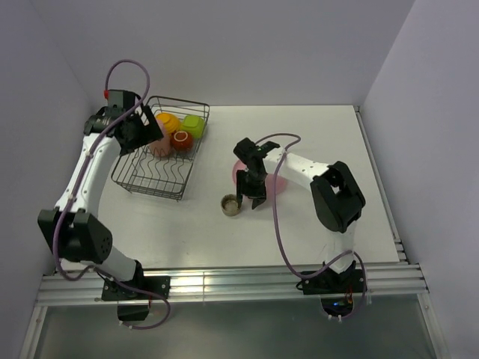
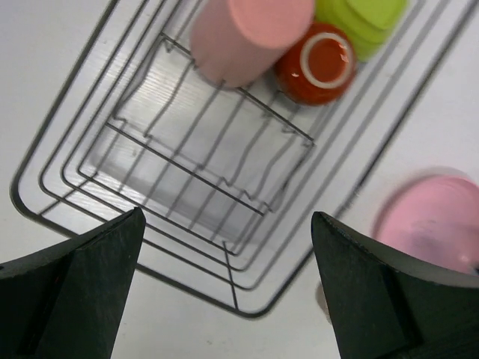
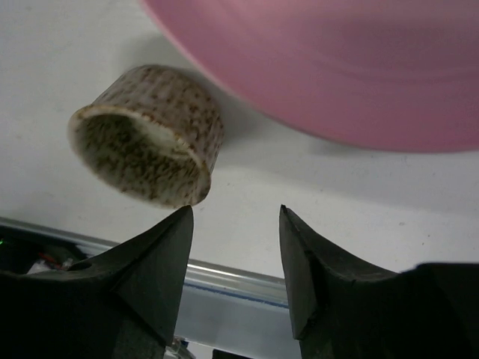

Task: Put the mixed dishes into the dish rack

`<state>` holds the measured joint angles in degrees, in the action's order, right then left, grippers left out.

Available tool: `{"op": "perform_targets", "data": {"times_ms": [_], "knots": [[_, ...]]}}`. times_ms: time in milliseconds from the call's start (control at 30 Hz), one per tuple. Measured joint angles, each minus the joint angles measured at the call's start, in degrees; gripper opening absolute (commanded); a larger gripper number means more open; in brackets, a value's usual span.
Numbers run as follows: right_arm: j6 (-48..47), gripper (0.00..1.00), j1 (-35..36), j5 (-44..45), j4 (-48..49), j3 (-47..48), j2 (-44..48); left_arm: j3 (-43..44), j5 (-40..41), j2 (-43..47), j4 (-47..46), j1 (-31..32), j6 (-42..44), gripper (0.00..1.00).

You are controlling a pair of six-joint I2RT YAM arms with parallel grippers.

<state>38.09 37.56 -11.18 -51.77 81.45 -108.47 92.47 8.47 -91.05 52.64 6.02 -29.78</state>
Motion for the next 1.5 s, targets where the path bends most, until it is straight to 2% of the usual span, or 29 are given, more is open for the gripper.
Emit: {"op": "perform_targets", "data": {"times_ms": [133, 267, 400, 633, 1100, 1133, 1267, 1300, 1367, 1433, 1500], "knots": [[0.24, 0.44, 0.35, 0.37, 0.09, 0.48, -2.78, -5.38, -4.48, 9.7, -2.69, 0.0, -2.1, 0.99], [0.61, 0.43, 0.98, 1.07, 0.81, 2.51, -3.85, -10.64, -10.27, 18.62, -5.01, 0.0, -5.07, 0.99], [0.92, 0.41, 1.7, 0.98, 1.16, 5.05, -5.77, -14.43, -15.02, 23.93, -5.77, 0.0, -7.37, 0.99], [1.97, 0.41, 2.89, 1.38, 1.77, 6.25, -6.34, -14.88, -18.62, 25.73, -4.39, 0.0, -7.54, 0.99], [4.46, 0.38, 4.5, 3.39, 1.99, 10.73, -8.76, -14.88, -20.35, 31.04, 0.17, 0.0, -6.88, 0.99], [4.48, 0.36, 4.57, 3.58, 2.03, 10.86, -9.18, -14.97, -20.48, 31.58, 0.48, 0.0, -6.84, 0.99], [4.44, 0.2, 4.68, 4.5, 1.97, 11.26, -11.58, -15.39, -20.92, 33.42, 1.57, 0.0, -6.8, 0.99], [4.42, 0.11, 4.68, 4.66, 2.01, 11.28, -12.13, -15.43, -21.09, 33.62, 1.88, 0.0, -6.78, 0.99], [4.31, 0.0, 4.66, 4.55, 1.68, 11.91, -12.92, -15.43, -21.59, 33.9, 2.34, 0.0, -6.67, 0.99], [4.48, 0.0, 4.68, 4.92, 1.81, 12.13, -12.96, -15.43, -22.38, 33.97, 2.6, 0.0, -6.62, 0.99], [4.42, 0.0, 4.7, 4.92, 1.84, 12.13, -12.92, -15.54, -23.85, 33.97, 2.54, 0.0, -6.6, 0.93]]}}
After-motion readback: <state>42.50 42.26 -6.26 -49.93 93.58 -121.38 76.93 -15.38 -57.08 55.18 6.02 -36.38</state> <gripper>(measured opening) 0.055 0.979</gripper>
